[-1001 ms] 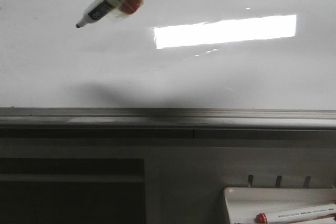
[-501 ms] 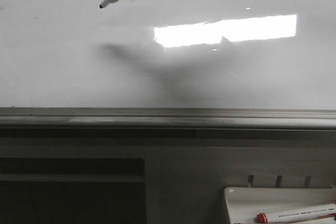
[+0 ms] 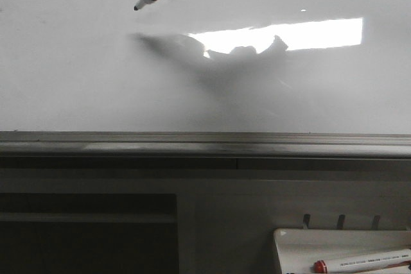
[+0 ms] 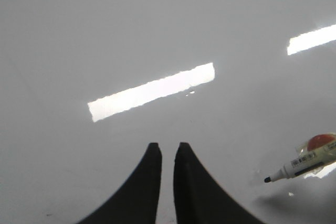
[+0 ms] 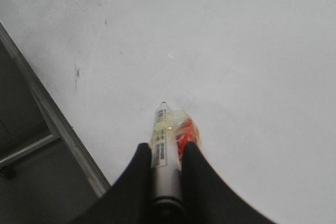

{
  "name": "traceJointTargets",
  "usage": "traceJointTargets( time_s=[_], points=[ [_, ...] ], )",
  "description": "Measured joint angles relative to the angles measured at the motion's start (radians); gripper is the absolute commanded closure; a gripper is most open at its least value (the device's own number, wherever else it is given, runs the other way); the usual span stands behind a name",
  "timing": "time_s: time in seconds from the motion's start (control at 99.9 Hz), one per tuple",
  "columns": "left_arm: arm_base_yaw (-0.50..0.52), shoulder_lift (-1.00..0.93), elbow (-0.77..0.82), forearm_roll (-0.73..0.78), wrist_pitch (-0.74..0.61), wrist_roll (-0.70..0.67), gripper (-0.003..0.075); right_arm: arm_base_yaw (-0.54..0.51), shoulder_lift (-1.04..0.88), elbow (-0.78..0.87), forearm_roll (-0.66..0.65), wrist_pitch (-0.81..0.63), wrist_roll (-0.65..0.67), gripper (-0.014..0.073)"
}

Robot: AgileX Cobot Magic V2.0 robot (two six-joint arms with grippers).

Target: Write number 2 on whiteboard

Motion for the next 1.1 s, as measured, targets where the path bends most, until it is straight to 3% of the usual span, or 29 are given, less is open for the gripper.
traceJointTargets(
  time_s=[0.481, 0.811, 1.102],
  points=[
    [0.0, 0.0, 0.0, 0.0, -0.002, 0.0, 0.0681, -0.069, 0.063, -0.059, -0.01, -0.022, 0.0, 0.0655],
    [0.0, 0.0, 0.0, 0.0, -0.002, 0.0, 0.0681, -0.125, -0.02, 0.002, -0.014, 0.143, 0.013, 0.0643],
    [0.0, 0.0, 0.0, 0.0, -0.002, 0.0, 0.0681, 0.006, 0.051, 0.046, -0.005, 0.105, 0.022, 0.0643]
  ],
)
